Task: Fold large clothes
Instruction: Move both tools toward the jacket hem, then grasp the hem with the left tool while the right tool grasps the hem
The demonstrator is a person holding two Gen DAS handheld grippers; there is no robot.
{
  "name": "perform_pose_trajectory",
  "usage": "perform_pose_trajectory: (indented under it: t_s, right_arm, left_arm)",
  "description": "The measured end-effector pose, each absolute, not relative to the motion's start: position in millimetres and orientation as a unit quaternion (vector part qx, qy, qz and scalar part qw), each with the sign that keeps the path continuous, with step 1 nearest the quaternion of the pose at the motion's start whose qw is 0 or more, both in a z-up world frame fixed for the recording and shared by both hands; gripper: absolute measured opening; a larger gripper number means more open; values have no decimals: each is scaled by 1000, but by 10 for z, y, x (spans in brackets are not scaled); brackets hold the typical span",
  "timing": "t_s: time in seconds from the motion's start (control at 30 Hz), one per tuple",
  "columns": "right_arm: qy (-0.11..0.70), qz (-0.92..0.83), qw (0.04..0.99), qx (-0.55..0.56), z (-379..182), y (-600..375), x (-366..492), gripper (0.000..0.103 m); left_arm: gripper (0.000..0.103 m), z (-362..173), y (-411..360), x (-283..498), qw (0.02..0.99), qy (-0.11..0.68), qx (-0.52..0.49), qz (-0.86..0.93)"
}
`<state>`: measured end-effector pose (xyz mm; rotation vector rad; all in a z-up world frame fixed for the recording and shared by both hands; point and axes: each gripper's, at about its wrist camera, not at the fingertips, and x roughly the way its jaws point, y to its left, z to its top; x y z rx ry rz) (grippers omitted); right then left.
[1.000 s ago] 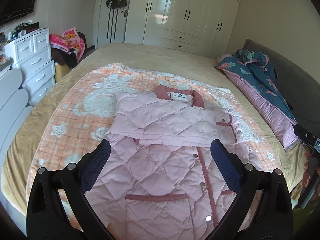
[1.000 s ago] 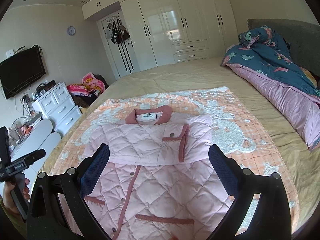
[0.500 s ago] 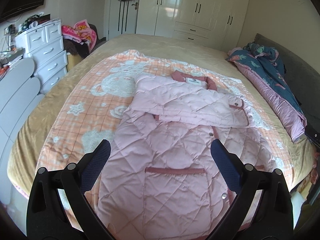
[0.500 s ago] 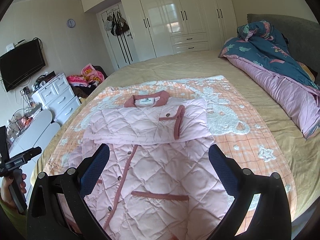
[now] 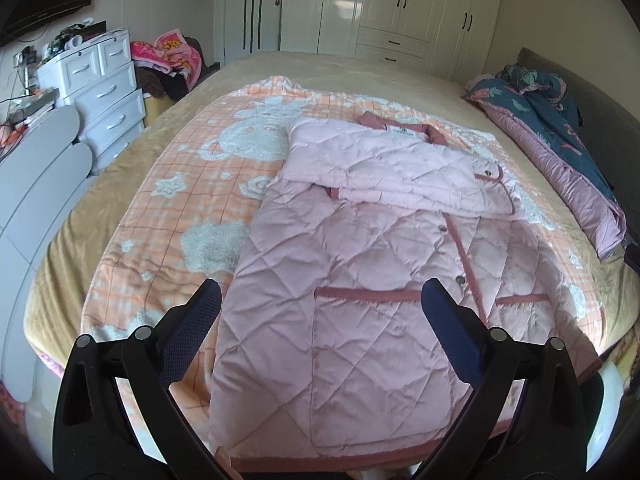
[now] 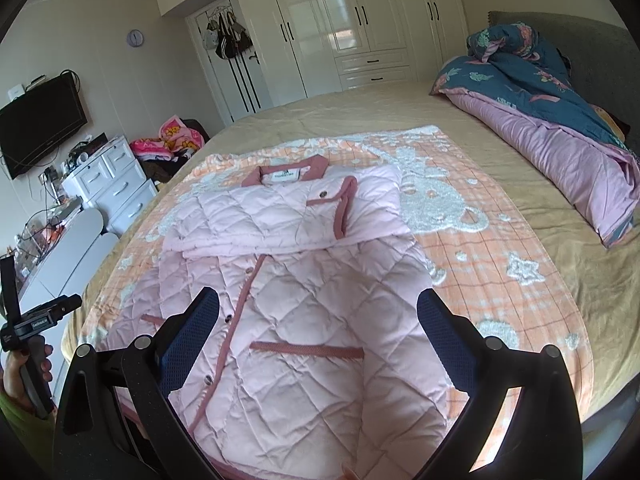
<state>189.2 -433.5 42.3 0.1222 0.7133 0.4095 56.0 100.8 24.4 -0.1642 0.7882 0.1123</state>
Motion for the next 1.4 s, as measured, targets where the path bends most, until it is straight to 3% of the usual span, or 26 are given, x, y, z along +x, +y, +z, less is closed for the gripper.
perform_pose_trajectory:
  t_s: [0.43,0.53,0.6,0.7,1.13,1.3,1.4]
  right_arm:
    - [386,184,902,61,21,-4538,1780,99]
    - [393,181,900,60,-42,-4568,1760,99]
    - [398,180,897,62,-94,-4598,1744,99]
    - [405,178,895,64,-157,-4641,1726,99]
    - [459,181,868,57,-503,-4803,1626,99]
    - [491,177,851,59,-695,-4905,1581,99]
    - [522,192,828,72,-828,-4952,1591,99]
  left_arm:
    - [92,-217,1523,196,901,406,-131,76]
    - [77,-268,1617,124,897,412,-139,75]
    - [59,-326,1672,79,893,419,-148,68]
    - [49,-404,1693,20,889,427,-156,56]
    - [49,-721,1642,101,867,465,-176,19]
    - [59,-814,1647,176,862,472,-183,16]
    - [59,-899,1639,217,857,481,-185,12]
